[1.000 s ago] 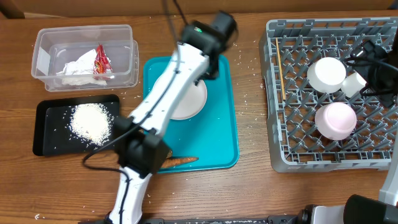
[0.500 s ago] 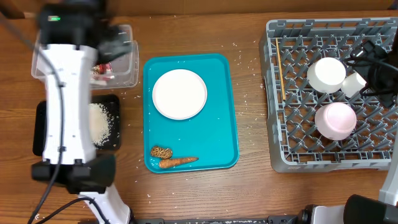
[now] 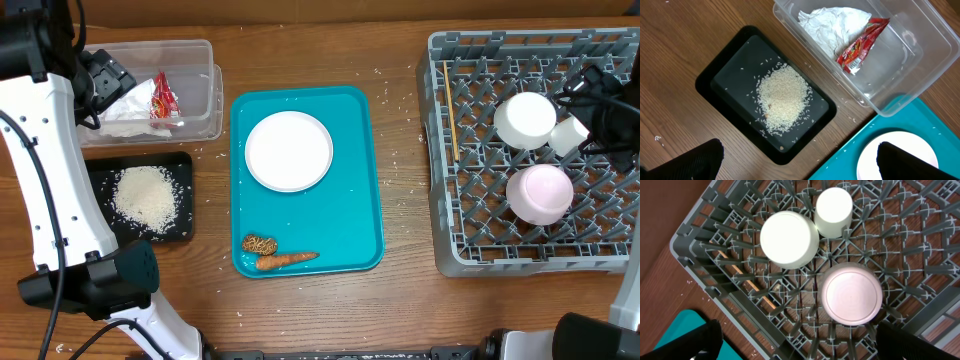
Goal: Sort waste into correct bins and load items into the dishwasher
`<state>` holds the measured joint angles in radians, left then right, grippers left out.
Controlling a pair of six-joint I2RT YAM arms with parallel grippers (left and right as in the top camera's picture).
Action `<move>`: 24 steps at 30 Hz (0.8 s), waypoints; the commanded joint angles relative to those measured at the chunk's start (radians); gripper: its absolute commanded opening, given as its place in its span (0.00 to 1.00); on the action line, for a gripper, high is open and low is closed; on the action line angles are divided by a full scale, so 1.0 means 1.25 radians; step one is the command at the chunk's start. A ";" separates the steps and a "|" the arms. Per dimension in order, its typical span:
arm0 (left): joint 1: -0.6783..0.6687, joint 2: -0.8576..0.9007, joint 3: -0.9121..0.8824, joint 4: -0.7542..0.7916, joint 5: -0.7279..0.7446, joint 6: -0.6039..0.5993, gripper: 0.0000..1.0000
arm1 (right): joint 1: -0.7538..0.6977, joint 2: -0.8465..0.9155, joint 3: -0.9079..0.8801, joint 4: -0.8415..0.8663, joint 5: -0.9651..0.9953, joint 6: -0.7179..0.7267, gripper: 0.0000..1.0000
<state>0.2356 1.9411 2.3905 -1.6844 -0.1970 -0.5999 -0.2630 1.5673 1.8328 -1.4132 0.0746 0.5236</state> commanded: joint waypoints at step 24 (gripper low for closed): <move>0.048 0.038 0.000 0.119 0.012 -0.007 1.00 | 0.038 -0.002 0.010 0.073 -0.482 -0.122 1.00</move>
<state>0.2848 1.9507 2.3898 -1.5265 -0.1932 -0.6006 -0.2569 1.5673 1.8328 -1.3273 -0.2401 0.4976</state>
